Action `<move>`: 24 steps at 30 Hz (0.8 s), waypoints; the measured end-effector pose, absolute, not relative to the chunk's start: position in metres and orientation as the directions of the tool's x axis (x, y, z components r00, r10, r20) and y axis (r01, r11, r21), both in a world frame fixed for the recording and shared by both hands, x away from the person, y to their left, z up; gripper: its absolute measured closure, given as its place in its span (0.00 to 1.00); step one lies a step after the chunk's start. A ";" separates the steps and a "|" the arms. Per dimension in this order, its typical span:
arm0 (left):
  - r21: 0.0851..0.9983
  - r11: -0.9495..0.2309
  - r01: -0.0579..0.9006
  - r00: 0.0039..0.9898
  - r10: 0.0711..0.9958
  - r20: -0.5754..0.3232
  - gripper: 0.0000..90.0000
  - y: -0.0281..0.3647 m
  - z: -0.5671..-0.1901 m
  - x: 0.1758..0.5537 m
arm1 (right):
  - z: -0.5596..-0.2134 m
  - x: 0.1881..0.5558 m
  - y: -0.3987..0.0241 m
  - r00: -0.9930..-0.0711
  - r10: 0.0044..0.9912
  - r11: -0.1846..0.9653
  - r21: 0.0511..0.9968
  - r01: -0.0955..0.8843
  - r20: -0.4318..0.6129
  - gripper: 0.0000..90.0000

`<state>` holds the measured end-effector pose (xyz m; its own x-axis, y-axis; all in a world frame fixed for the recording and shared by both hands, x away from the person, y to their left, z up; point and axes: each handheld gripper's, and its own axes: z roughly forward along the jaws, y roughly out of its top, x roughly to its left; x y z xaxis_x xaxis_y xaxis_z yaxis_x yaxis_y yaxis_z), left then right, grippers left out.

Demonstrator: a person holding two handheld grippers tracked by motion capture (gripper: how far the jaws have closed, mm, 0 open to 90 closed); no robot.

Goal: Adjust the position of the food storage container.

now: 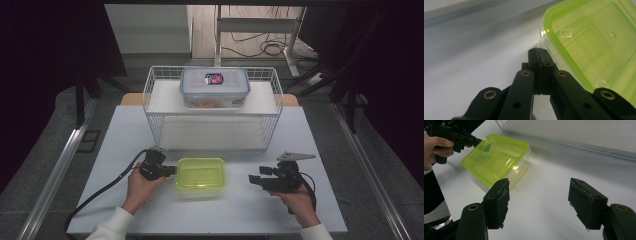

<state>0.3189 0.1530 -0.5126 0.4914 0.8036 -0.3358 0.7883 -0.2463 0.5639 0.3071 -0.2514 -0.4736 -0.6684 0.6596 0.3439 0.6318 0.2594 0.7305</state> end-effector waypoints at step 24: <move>0.634 -0.260 0.728 0.527 0.804 -0.275 0.96 0.170 -0.486 0.297 | -0.474 0.307 -0.253 -0.667 0.663 0.258 0.732 0.630 0.341 0.37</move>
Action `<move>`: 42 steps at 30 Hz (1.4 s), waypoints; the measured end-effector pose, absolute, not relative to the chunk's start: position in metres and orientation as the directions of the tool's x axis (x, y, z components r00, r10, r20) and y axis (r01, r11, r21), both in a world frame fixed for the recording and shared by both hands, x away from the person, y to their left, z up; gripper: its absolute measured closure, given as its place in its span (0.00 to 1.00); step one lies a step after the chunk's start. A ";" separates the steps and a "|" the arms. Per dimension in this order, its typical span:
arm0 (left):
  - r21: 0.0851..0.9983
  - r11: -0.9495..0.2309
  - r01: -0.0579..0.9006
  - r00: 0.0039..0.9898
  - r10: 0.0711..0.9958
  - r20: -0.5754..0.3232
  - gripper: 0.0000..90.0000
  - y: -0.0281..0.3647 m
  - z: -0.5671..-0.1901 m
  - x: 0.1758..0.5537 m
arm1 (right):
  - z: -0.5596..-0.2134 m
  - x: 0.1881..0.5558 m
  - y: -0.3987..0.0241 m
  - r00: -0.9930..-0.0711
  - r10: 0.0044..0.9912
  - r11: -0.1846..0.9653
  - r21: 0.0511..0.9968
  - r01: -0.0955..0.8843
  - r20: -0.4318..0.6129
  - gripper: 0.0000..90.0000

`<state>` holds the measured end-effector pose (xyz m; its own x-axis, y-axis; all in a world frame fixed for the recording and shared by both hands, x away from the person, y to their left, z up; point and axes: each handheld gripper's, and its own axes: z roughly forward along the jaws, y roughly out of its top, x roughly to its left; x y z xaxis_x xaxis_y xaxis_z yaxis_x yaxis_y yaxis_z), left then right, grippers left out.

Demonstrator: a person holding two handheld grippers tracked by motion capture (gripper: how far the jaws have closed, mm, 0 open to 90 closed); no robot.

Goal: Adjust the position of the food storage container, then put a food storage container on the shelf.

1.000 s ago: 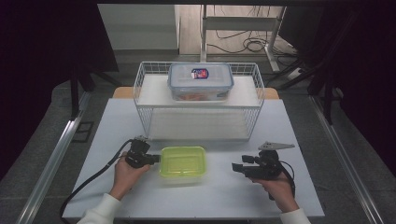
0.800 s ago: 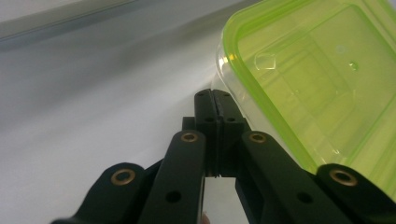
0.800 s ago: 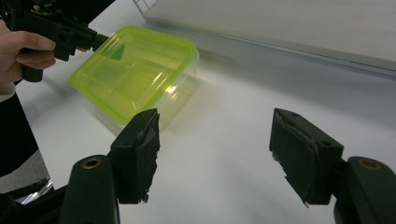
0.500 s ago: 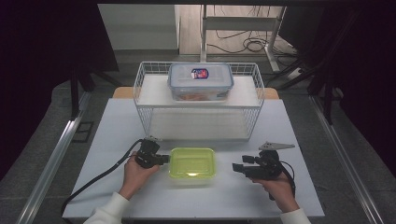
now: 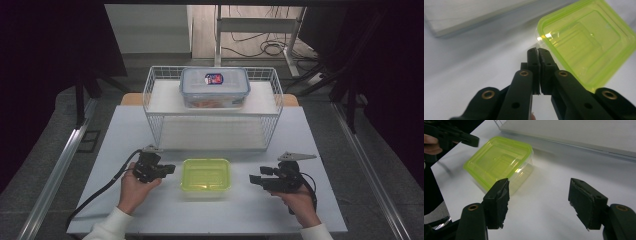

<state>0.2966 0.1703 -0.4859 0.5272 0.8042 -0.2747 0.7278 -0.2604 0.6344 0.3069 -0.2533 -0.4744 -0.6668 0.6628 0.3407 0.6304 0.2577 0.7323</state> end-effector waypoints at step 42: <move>0.591 -0.202 0.781 0.532 0.711 -0.460 0.29 0.167 -0.488 0.291 | -0.479 0.306 -0.192 -0.717 0.592 0.317 0.711 0.627 0.369 0.31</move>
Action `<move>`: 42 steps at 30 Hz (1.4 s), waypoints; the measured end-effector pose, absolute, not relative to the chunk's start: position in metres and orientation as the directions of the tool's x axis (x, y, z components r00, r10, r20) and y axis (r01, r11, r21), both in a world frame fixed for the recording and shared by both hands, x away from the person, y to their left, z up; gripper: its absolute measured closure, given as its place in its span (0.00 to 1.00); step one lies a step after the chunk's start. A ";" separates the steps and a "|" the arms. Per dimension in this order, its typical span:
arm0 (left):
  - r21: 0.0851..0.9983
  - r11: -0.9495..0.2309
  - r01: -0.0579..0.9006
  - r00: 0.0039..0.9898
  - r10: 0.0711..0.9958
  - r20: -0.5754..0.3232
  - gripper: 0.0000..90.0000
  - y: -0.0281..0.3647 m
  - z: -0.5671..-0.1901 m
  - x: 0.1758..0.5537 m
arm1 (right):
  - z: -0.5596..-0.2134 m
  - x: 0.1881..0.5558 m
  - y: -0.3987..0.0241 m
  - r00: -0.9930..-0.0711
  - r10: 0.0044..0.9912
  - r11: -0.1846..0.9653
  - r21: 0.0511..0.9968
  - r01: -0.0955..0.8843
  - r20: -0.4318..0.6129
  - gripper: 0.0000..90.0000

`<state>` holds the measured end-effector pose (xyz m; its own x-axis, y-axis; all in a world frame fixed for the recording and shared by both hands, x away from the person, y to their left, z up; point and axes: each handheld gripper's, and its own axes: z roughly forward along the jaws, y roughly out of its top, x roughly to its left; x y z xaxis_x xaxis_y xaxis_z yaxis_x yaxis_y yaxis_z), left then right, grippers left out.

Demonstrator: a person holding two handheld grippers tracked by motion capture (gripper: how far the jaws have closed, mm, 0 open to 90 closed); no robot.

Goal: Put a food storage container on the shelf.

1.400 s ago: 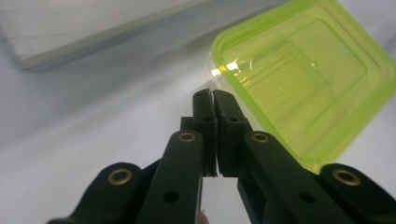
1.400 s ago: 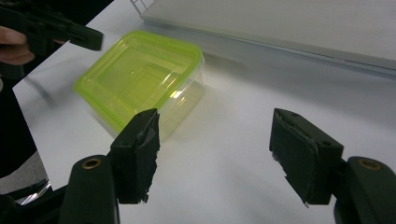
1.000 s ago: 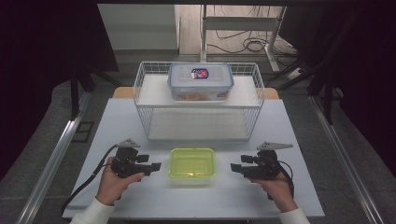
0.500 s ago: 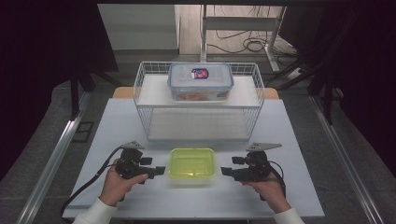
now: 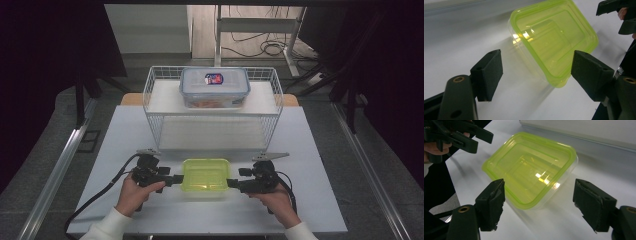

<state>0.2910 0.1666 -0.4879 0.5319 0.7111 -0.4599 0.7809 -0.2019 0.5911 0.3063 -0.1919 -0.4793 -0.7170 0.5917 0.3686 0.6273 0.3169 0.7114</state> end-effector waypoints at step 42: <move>0.538 -0.167 0.826 0.495 0.671 -0.552 0.73 0.153 -0.512 0.309 | -0.508 0.337 -0.179 -0.622 0.610 0.249 0.627 0.738 0.491 0.73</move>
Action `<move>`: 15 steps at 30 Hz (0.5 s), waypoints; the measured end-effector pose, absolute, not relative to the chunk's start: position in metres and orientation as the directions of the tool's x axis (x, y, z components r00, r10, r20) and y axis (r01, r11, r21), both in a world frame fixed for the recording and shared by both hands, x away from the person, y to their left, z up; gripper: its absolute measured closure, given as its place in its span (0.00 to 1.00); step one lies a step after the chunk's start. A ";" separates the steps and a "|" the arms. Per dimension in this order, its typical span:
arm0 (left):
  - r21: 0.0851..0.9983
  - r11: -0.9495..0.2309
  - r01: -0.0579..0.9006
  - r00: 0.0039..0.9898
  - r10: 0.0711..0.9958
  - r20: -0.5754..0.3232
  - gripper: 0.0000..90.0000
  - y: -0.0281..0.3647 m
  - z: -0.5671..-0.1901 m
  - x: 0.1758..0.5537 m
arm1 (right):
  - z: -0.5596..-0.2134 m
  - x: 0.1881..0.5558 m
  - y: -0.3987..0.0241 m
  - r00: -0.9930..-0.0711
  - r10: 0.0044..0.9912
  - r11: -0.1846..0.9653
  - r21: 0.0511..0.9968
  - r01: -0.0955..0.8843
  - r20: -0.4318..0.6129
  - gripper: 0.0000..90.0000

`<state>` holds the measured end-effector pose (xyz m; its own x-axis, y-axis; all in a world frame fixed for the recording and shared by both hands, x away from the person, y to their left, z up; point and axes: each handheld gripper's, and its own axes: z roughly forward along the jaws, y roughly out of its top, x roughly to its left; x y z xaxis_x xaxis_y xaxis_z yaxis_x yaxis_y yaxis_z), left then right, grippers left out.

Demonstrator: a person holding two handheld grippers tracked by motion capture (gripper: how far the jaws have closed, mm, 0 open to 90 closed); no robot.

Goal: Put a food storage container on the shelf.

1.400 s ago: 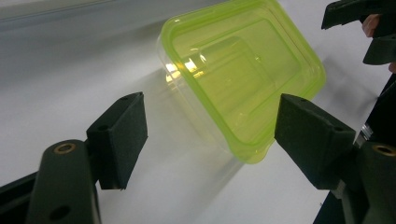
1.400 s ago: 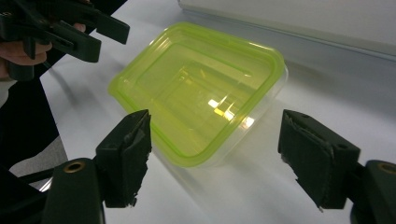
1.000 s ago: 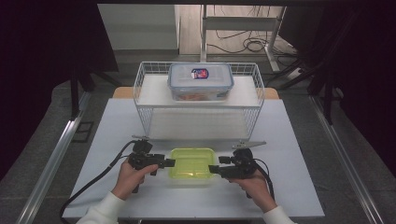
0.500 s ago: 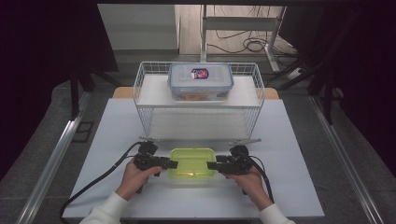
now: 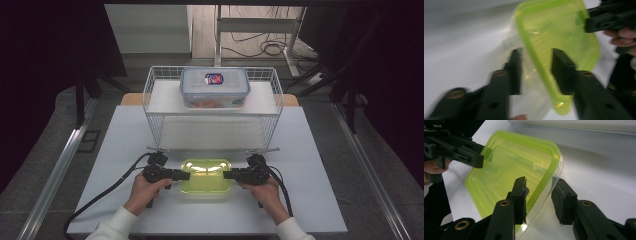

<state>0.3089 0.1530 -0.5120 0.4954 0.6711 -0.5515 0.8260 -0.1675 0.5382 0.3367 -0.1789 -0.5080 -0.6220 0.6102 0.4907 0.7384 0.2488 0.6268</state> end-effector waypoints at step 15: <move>0.604 -0.169 0.779 0.537 0.678 -0.503 0.79 0.152 -0.508 0.288 | -0.507 0.321 -0.185 -0.642 0.581 0.237 0.650 0.722 0.501 0.81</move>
